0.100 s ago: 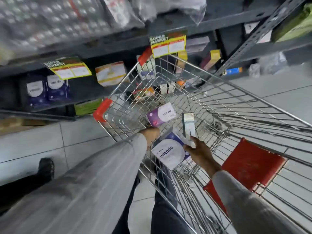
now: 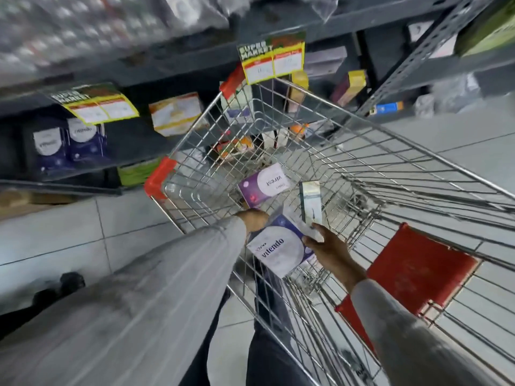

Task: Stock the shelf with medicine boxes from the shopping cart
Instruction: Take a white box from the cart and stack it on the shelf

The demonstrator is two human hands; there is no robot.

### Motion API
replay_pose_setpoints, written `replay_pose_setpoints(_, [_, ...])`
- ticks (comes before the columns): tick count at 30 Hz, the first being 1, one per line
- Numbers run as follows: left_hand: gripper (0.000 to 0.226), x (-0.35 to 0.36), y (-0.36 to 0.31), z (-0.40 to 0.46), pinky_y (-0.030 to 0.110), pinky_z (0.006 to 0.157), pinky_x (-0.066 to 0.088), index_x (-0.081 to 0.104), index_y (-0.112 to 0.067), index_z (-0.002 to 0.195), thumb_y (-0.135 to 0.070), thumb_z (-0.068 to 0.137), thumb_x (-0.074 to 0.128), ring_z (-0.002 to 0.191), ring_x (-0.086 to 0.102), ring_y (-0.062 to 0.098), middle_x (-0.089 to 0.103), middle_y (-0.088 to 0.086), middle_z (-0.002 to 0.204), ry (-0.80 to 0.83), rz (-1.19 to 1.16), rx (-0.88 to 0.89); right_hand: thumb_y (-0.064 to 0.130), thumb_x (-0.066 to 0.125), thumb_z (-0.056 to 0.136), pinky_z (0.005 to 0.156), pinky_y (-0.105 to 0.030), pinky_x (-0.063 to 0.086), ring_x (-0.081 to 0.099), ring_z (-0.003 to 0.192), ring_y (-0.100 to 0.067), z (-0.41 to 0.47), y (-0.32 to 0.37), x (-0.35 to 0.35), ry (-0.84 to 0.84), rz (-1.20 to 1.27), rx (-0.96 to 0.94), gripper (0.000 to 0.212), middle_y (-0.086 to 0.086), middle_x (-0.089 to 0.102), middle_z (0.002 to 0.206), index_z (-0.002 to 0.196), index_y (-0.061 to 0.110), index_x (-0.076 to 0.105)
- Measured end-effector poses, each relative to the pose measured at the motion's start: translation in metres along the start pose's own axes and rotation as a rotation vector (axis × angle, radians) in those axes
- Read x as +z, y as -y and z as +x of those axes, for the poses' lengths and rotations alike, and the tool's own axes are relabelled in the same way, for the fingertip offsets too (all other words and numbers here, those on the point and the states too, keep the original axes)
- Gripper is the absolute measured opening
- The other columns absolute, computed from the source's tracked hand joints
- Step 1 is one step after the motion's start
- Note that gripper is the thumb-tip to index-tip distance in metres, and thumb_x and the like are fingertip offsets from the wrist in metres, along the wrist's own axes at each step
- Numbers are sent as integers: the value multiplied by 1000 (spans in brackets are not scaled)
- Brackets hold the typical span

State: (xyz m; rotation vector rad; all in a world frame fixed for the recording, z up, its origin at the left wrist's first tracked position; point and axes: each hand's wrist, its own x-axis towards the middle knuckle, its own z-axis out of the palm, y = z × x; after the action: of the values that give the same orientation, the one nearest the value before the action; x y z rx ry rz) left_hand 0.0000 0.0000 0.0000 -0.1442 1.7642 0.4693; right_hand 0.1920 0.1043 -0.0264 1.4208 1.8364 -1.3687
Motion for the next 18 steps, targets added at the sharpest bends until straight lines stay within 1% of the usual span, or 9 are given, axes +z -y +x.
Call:
replay_pose_setpoints(2, [39, 6, -3, 6, 20, 60, 38, 38, -24, 69, -18, 108, 43, 101, 63, 32, 40, -4, 76, 44, 109, -16, 32, 65, 99, 97, -41, 54, 65, 123, -37, 7, -9, 6, 55, 108, 43, 58, -16, 63, 142, 153, 20, 47])
replay_pose_setpoints(3, [40, 9, -3, 11, 21, 63, 37, 38, -23, 69, -17, 108, 40, 110, 58, 34, 40, -2, 76, 45, 148, 1, 29, 66, 99, 98, -49, 56, 67, 119, -38, 10, -13, 10, 66, 168, 71, 55, -16, 65, 139, 151, 20, 50])
replay_pose_setpoints(4, [39, 11, -4, 15, 23, 68, 41, 38, -22, 69, -18, 108, 39, 110, 52, 30, 44, 1, 79, 53, 155, -10, 25, 66, 99, 96, -55, 57, 69, 114, -38, 14, -16, 13, 69, 243, 97, 51, -16, 66, 136, 148, 19, 54])
replay_pose_setpoints(5, [38, 12, -4, 18, 29, 79, 48, 40, -22, 70, -19, 108, 40, 108, 48, 26, 50, 6, 87, 47, 130, -3, 20, 67, 98, 93, -58, 59, 71, 108, -37, 17, -19, 16, 65, 316, 113, 46, -16, 68, 133, 144, 19, 59])
replay_pose_setpoints(7, [33, 13, -3, 20, 43, 104, 50, 44, -22, 72, -21, 105, 44, 104, 48, 24, 53, 13, 106, 44, 113, 11, 15, 66, 98, 87, -58, 61, 72, 100, -35, 21, -22, 20, 52, 406, 121, 40, -17, 71, 128, 137, 17, 65])
replay_pose_setpoints(8, [32, 12, -4, 20, 44, 102, 50, 45, -23, 72, -22, 104, 46, 99, 51, 24, 54, 12, 105, 39, 105, 9, 14, 66, 98, 84, -56, 62, 73, 97, -34, 21, -22, 21, 37, 408, 118, 38, -17, 72, 125, 136, 17, 66])
replay_pose_setpoints(11, [32, 5, -13, 8, 31, 66, 44, 45, -22, 70, -21, 101, 50, 68, 47, 18, 49, 3, 78, 18, 67, 2, 13, 63, 98, 72, -46, 66, 74, 83, -27, 17, -16, 16, -6, 407, 122, 37, -17, 74, 113, 135, 17, 67])
replay_pose_setpoints(14, [22, -1, -24, -18, 28, 56, 43, 56, -20, 74, -24, 96, 58, 61, 56, 16, 59, 1, 71, 63, -65, -40, 9, 62, 99, 58, -34, 64, 71, 78, -21, 2, 1, -3, -14, 513, 133, 33, -12, 71, 100, 131, 15, 69])
replay_pose_setpoints(18, [10, -13, -28, -67, 21, 44, 51, 71, -14, 78, -21, 85, 74, 44, 68, 13, 72, -2, 53, -94, -440, 75, -3, 71, 92, 52, -30, 59, 71, 67, -10, -41, 39, -43, -43, 698, 20, 19, -4, 74, 88, 103, 12, 72])
